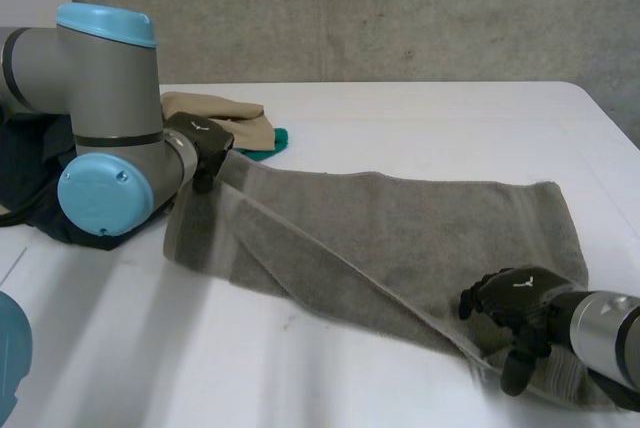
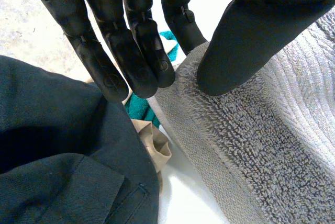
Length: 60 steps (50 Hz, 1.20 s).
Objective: Fold the laundry.
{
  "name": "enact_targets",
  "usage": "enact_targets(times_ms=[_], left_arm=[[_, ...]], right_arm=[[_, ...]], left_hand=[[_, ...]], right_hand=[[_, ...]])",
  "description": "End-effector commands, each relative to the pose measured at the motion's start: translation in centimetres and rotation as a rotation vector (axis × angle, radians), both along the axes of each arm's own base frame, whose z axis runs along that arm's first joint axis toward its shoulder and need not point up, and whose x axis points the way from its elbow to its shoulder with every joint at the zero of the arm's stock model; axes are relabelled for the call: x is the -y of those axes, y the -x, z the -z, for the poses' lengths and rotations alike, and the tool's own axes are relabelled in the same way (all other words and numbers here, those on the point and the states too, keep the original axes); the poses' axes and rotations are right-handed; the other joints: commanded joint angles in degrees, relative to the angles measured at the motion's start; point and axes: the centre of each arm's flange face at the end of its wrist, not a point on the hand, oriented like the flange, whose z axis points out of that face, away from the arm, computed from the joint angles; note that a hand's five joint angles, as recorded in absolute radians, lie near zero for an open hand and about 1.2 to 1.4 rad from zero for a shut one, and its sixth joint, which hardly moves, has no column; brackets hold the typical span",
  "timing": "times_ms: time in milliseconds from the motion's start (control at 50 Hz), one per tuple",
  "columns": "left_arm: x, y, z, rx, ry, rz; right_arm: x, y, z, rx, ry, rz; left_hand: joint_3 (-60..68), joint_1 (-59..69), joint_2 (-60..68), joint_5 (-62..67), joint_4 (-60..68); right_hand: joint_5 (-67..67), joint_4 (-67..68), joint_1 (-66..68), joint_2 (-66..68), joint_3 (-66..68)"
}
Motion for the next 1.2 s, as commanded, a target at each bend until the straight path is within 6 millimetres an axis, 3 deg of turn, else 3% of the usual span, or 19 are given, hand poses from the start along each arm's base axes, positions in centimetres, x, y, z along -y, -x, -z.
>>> enact_targets(times_ms=[20,180,240,320,380,400,460,480,540,560,620,700,740,820,880,980,1060,1080,1200], left_arm=[[0.3,-0.2,0.5,0.004,-0.008,-0.008],[0.4,-0.5,0.5,0.006,-0.015,-0.016],[0.3,-0.6,0.5,0.002,-0.020,-0.016],[0.2,-0.4,0.2,-0.005,-0.013,-0.009],[0.4,-0.1,-0.8,-0.025,0.023,0.002],[0.6,0.2,-1.9,-0.050,0.065,0.010],[1.4,0.4,-4.7,-0.103,0.168,0.004],[1.8,0.4,-7.3,-0.162,0.258,0.002],[2.0,0.4,-11.7,-0.288,0.410,0.003],[2.0,0.3,-14.6,-0.389,0.513,0.017],[1.2,0.0,-19.7,-0.572,0.689,0.077],[0.3,-0.4,-23.2,-0.708,0.834,0.126],[0.3,-0.5,-23.5,-0.720,0.851,0.118],[0.8,-0.5,-22.4,-0.700,0.831,0.090],[1.6,-0.3,-20.9,-0.680,0.797,0.081],[2.7,0.3,-16.6,-0.629,0.687,0.072],[3.2,0.8,-12.4,-0.576,0.577,0.078],[3.3,0.9,-10.6,-0.548,0.529,0.075],[2.7,1.1,-4.3,-0.430,0.377,0.067]], right_arm=[[-0.4,-0.1,1.7,-0.025,-0.007,0.036],[0.4,-0.1,3.0,-0.028,0.091,0.081],[0.6,-0.2,3.4,-0.034,0.122,0.085],[1.5,-0.8,2.9,-0.039,0.189,0.057],[4.6,-1.1,0.7,-0.074,0.361,0.024],[7.2,-0.7,-1.1,-0.102,0.491,0.032],[11.6,-0.1,-5.2,-0.138,0.730,0.070],[14.3,0.3,-8.4,-0.156,0.889,0.114],[17.3,0.4,-13.8,-0.111,1.125,0.196],[18.3,0.3,-16.9,-0.040,1.249,0.239],[19.5,-0.2,-21.0,0.152,1.410,0.267],[19.7,0.0,-24.2,0.347,1.480,0.260],[20.2,0.7,-24.5,0.373,1.472,0.269],[21.7,2.7,-23.9,0.402,1.414,0.313],[22.9,2.9,-21.8,0.397,1.328,0.316],[23.5,2.5,-17.3,0.345,1.141,0.248],[23.9,2.8,-12.6,0.315,0.978,0.217],[23.9,3.0,-10.6,0.306,0.909,0.212],[22.8,3.7,-3.4,0.256,0.662,0.215]], left_hand=[[11.58,13.77,11.30,12.53,11.30],[11.58,13.77,11.30,12.53,11.30],[11.58,13.77,11.30,12.53,11.30],[11.58,13.77,11.30,12.53,11.30],[11.58,13.77,11.30,12.53,11.30],[11.58,13.77,11.30,12.53,11.30],[11.58,13.77,11.30,12.53,11.30],[11.58,13.77,11.30,12.53,11.30],[11.58,13.77,11.30,12.53,11.30],[11.58,13.77,11.30,12.53,11.30],[11.58,13.77,11.30,12.53,11.30],[11.58,13.77,11.30,12.53,11.30],[11.58,13.77,11.30,12.53,11.30],[11.58,13.77,11.30,12.53,11.30],[11.58,13.77,11.30,12.53,11.30],[11.58,13.77,11.30,12.53,11.30],[11.58,13.77,11.30,12.53,11.30],[11.58,13.77,11.30,12.53,11.30],[11.58,13.77,11.30,12.53,11.30]], right_hand=[[6.35,6.63,6.80,7.39,7.46],[21.97,22.25,22.42,23.00,23.07],[54.39,54.67,54.84,55.42,55.49],[54.49,54.77,54.94,55.52,55.59],[54.49,54.77,54.94,55.52,55.59],[54.49,54.77,54.94,55.52,55.59],[54.49,54.77,54.94,55.52,55.59],[54.49,54.77,54.94,55.52,55.59],[54.49,54.77,54.94,55.52,55.59],[54.49,54.77,54.94,55.52,55.59],[54.49,54.77,54.94,55.52,55.59],[54.49,54.77,54.94,55.52,55.59],[54.49,54.77,54.94,55.52,55.59],[54.49,54.77,54.94,55.52,55.59],[54.49,54.77,54.94,55.52,55.59],[54.49,54.77,54.94,55.52,55.59],[54.49,54.77,54.94,55.52,55.59],[54.49,54.77,54.94,55.52,55.59],[54.49,54.77,54.94,55.52,55.59]])
